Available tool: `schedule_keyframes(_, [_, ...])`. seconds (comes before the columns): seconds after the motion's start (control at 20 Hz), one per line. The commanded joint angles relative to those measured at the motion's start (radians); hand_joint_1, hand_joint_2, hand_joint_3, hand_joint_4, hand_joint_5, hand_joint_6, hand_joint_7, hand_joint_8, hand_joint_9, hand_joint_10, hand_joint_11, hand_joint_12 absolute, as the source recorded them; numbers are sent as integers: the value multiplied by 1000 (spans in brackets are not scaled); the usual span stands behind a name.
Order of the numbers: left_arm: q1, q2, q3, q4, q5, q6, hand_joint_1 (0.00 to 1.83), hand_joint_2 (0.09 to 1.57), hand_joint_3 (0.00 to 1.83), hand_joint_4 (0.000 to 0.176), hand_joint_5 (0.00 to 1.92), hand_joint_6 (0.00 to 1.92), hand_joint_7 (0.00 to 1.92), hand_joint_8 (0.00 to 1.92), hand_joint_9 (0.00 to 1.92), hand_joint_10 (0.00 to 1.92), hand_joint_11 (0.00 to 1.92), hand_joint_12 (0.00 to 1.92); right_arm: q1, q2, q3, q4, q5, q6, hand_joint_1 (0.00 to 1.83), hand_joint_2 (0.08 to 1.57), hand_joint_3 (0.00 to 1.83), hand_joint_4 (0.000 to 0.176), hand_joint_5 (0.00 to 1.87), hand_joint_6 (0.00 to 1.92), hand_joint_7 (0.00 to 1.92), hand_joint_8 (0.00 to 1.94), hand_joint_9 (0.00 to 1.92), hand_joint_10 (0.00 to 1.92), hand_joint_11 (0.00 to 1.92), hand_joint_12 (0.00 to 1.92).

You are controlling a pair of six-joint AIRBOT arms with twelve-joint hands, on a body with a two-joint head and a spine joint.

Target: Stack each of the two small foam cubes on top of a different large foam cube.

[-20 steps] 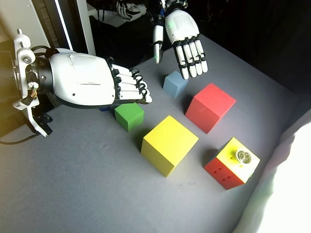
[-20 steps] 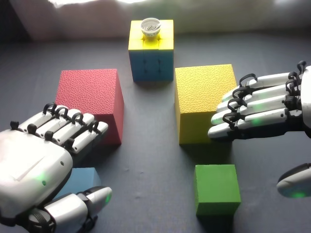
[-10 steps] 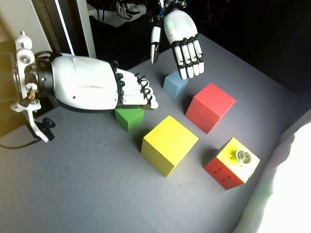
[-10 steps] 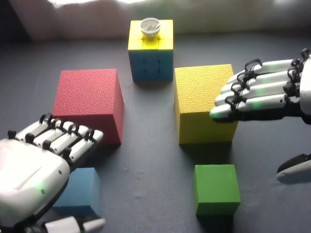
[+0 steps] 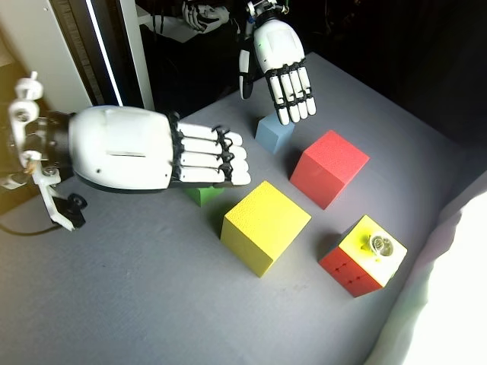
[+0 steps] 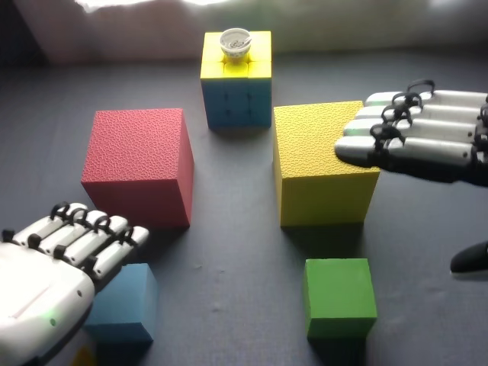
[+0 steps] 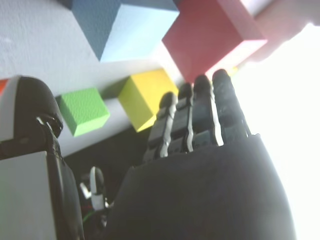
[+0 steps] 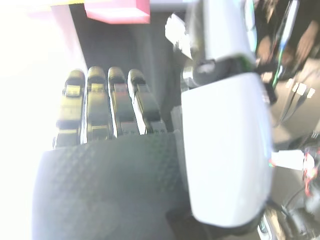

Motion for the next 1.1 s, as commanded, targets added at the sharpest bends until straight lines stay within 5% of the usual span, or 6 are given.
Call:
schedule_keyframes(0.0, [-3,6,3,48,-82,-4,930,984,0,0,0,0,0,0,0,0,0,0,0,8,-12,41,125,0,1258,892,0,0,0,0,0,0,0,0,0,0])
schedule_keyframes(0.45, [6,-68,62,46,-82,-10,852,1002,0,0,0,0,0,0,0,0,0,0,-33,-19,-81,83,-107,15,1189,889,0,0,0,0,0,0,0,0,0,0])
schedule_keyframes(1.05, [-12,-178,153,24,-82,12,786,1010,2,0,0,0,0,0,0,0,0,0,82,-176,-81,136,-517,82,1165,880,0,0,0,0,0,0,0,0,0,0])
